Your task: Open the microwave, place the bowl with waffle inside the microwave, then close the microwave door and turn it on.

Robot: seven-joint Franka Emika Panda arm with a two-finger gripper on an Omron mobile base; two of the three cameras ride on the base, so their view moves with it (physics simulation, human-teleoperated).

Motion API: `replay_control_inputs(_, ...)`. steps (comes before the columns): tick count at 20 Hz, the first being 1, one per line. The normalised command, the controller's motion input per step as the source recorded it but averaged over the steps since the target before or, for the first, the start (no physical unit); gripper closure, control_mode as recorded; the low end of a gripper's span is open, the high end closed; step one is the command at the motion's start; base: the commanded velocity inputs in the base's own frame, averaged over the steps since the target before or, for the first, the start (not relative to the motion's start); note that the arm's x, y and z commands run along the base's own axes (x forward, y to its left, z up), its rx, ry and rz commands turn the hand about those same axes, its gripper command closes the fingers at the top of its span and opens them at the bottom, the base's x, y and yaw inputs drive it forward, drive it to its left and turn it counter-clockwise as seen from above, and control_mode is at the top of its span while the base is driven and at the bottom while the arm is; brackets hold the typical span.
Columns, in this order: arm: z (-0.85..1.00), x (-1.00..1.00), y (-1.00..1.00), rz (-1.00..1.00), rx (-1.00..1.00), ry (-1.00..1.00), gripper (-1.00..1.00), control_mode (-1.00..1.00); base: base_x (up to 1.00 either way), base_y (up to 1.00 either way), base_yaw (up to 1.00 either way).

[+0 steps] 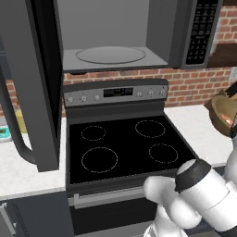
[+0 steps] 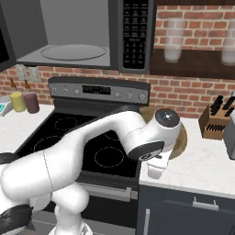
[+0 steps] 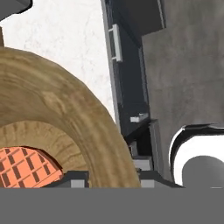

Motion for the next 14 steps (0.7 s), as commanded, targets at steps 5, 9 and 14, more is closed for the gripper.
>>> replay_control_inputs(5,0.74,-0.57,1.0,-0.28,-0.14,0.07,1.0,-1.0,0.0,0.0,0.0)
replay_control_inputs(9,0.91,-0.43,0.89,-0.08,-0.18,0.17,1.0,-1.0,0.0,0.0,0.0)
replay_control_inputs(14,0.94,-0.37,0.77,0.0,-0.11,0.08,1.0,-1.0,0.0,0.0,0.0)
